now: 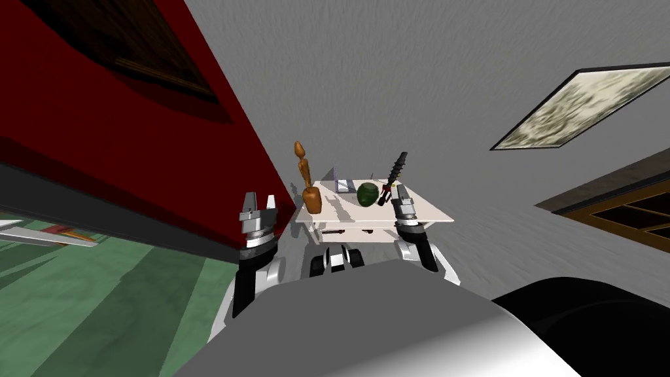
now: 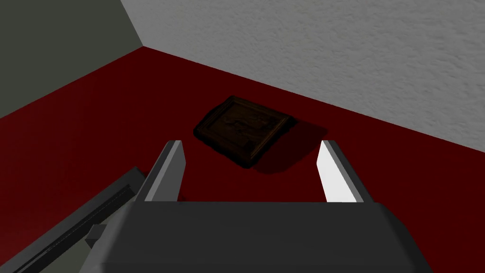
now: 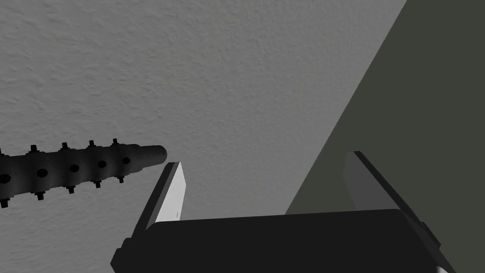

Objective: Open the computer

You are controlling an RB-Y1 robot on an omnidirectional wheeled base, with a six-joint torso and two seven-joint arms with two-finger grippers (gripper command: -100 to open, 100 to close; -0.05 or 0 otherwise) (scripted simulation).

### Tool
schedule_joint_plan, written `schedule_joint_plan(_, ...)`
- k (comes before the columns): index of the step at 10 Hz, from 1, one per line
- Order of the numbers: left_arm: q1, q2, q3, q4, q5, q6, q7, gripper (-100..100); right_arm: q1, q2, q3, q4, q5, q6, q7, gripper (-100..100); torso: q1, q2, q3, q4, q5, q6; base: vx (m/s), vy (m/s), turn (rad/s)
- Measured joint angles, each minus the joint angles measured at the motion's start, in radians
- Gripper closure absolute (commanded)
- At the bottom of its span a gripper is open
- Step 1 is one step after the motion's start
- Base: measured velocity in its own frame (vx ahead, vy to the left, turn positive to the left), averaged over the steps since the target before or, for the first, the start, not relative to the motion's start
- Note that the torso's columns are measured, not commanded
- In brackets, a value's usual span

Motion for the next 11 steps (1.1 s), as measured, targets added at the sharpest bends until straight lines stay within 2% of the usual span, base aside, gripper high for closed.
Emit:
schedule_joint_plan(5, 0.000, 0.000, 0.000, 0.000, 0.000, 0.000, 0.000, 0, -0.012, -0.047, -0.148, 0.100, 0.141, -0.029, 0.089, -100, 0.000, 0.003, 0.002, 0.001, 0.000, 0.000, 0.009, 0.287, 0.173)
schedule_joint_plan(7, 0.000, 0.000, 0.000, 0.000, 0.000, 0.000, 0.000, 0, -0.009, -0.055, -0.196, 0.125, 0.192, -0.033, 0.124, -100, -0.008, 0.004, 0.002, 0.001, -0.002, 0.001, 0.021, 0.173, 0.093)
schedule_joint_plan(9, 0.000, 0.000, 0.000, 0.000, 0.000, 0.000, 0.000, 0, -0.010, -0.073, -0.255, 0.159, 0.249, -0.033, 0.156, -100, -0.002, 0.002, 0.002, 0.001, -0.001, 0.000, 0.045, 0.188, 0.161)
schedule_joint_plan(11, 0.000, 0.000, 0.000, 0.000, 0.000, 0.000, 0.000, 0, -0.016, -0.082, -0.297, 0.191, 0.300, -0.033, 0.188, -100, -0.002, 0.003, 0.002, 0.001, 0.000, 0.000, 0.064, 0.191, 0.192)
